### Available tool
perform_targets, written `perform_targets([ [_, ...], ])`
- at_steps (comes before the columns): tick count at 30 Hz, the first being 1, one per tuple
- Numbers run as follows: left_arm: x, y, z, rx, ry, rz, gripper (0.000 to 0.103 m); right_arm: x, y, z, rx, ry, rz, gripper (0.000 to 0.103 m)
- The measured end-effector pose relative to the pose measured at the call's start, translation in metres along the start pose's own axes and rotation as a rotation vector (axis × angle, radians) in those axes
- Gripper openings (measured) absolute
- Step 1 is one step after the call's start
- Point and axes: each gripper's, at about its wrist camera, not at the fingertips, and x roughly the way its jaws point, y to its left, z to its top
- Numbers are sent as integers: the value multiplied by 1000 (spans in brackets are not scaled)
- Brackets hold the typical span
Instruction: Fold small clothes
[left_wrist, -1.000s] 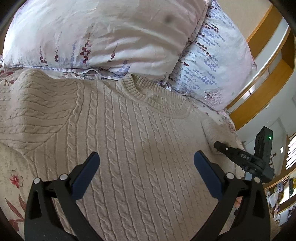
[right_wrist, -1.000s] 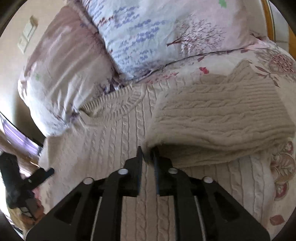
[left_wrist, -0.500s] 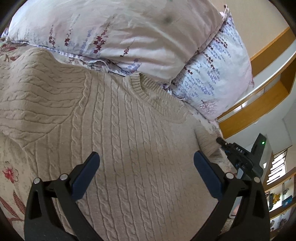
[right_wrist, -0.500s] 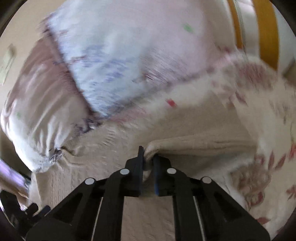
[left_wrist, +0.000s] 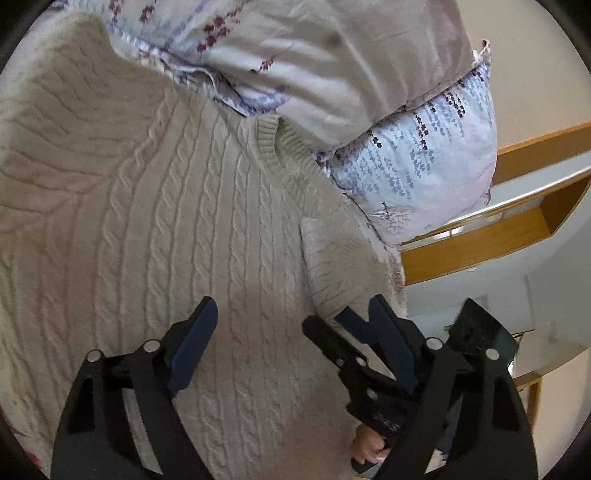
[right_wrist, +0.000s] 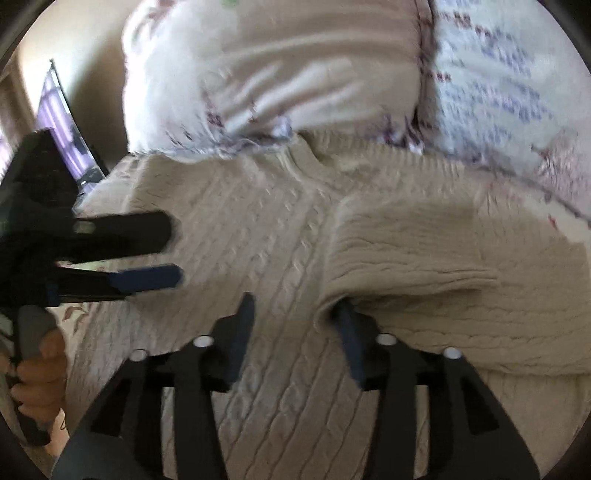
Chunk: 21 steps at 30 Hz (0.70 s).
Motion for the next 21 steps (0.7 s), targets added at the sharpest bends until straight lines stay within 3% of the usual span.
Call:
perform_targets([
  [3,-1,-1,0,-6,-8,5,80,-5,-21,12,119,-28,-21,53],
  [6,-7,2,2,-4,-26,25,80,-9,-29,22,146,-78,-110,51],
  [8,-11,6,4,-12,-37,37,80,-12,-27,29,141,-107,-121,42],
  [10,-14,11,5,-33,-48,38,80,-11,-13,39,102,-109,-9,43],
  [14,-18,16,4,-50,-52,40,80,5,11,39,23,-32,197,42],
  [18,-19,19,3,-56,-43,36,80,4,-2,27,86,1,218,43],
  [21,-14,17,3,-62,-34,24,79,-8,-39,9,274,43,216,43],
])
